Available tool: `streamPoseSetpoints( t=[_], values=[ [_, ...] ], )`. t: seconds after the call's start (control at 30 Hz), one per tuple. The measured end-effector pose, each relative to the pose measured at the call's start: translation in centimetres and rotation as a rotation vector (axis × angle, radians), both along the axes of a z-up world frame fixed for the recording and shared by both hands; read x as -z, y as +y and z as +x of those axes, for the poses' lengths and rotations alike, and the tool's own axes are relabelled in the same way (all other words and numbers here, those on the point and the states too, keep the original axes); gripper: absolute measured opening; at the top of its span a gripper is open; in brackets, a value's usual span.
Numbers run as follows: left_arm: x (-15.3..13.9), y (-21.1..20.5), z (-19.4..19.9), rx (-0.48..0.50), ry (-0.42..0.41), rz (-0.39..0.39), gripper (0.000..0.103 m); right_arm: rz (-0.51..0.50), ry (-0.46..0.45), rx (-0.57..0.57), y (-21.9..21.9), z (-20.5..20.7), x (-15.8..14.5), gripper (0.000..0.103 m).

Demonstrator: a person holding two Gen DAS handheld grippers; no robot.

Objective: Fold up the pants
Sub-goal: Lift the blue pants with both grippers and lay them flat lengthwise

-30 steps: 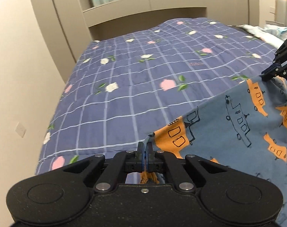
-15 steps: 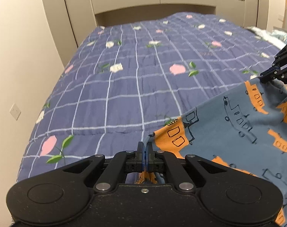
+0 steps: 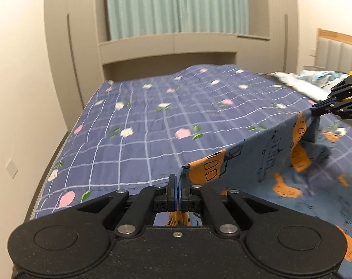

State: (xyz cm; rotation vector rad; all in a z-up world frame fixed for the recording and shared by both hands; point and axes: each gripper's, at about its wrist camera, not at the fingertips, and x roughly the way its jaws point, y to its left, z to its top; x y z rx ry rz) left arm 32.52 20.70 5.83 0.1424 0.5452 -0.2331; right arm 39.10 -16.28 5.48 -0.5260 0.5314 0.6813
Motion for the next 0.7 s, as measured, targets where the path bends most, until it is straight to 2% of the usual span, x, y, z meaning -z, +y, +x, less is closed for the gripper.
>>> streamPoseSetpoints(
  t=[0.17, 0.3, 0.53, 0.7],
  values=[
    [-0.4, -1.2, -4.4, 0.053, -0.025, 0.031, 0.0, 0.008, -0.009, -0.005, -1.4, -5.5, -0.8, 0.004],
    [0.8, -2.1, -7.8, 0.112, -0.015, 0.067, 0.0, 0.003, 0.001, -0.002, -2.3, -10.3, -0.4, 0.004],
    [4.6, -3.2, -12.9, 0.195, 0.043, 0.1, 0.0, -0.02, 0.051, 0.028, -3.4, -16.9, 2.4, 0.004],
    [7.2, -3.9, -15.0, 0.217, 0.072, 0.141, 0.0, -0.034, 0.073, 0.044, -3.5, -19.7, 5.0, 0.004]
  ],
)
